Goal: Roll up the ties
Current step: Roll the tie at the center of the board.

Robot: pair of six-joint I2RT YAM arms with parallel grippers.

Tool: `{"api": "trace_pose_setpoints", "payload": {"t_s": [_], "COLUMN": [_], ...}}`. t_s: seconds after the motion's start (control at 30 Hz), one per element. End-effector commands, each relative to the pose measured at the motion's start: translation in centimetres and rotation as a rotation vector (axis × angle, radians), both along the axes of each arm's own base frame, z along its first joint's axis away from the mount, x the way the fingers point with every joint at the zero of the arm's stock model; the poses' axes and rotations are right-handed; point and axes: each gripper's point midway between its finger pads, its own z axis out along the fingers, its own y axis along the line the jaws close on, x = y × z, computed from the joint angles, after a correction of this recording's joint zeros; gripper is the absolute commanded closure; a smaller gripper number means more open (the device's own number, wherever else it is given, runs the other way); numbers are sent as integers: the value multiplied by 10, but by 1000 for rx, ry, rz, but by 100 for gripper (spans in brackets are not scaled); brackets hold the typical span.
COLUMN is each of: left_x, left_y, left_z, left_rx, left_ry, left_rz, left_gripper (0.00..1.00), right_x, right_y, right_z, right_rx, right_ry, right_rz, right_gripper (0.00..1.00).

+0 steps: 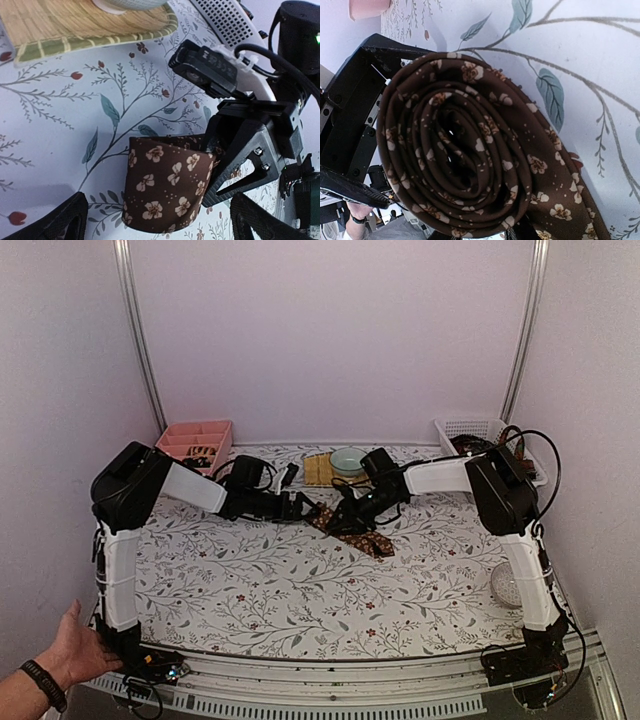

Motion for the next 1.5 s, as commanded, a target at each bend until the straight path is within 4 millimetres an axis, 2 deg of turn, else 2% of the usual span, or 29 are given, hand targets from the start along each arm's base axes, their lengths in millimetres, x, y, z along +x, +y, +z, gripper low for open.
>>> {"api": "trace_pose_setpoints", "payload": {"t_s": [0.0, 0.27, 0.73, 1.0, 1.1, 1.17, 1.27, 1.47], "left_x": [-6, -14, -30, -29, -29, -29, -30, -26], "left_y": [-12, -18, -29, -33, -35, -37, -38, -38], "left_z": [-3, -24, -45, -44, -44, -44, -42, -40], "left_rx": [-53, -47, -53, -77, -94, -104, -122, -138], "left_ry": [-15, 26, 107, 116, 123, 129, 134, 133], "left_rz": [-116, -183, -240, -231, -232, -233, -229, -199], "left_gripper": [2, 11, 28, 39, 46, 47, 55, 61], "right_x": [-11, -8, -3, -4, -3, -4, -3, -2], "right_y": [-14, -14, -18, -18, -18, -18, -18, -19], "right_z": [-57, -55, -54, -54, -54, -54, -54, -52], "right_rx": [-70, -54, -49, -50, -51, -50, -50, -53], "right_ry": [112, 124, 122, 123, 120, 120, 120, 114], "right_rz": [-16, -18, -24, -22, -21, -20, -21, -21], "right_gripper": [72, 72, 73, 73, 73, 73, 73, 72]}}
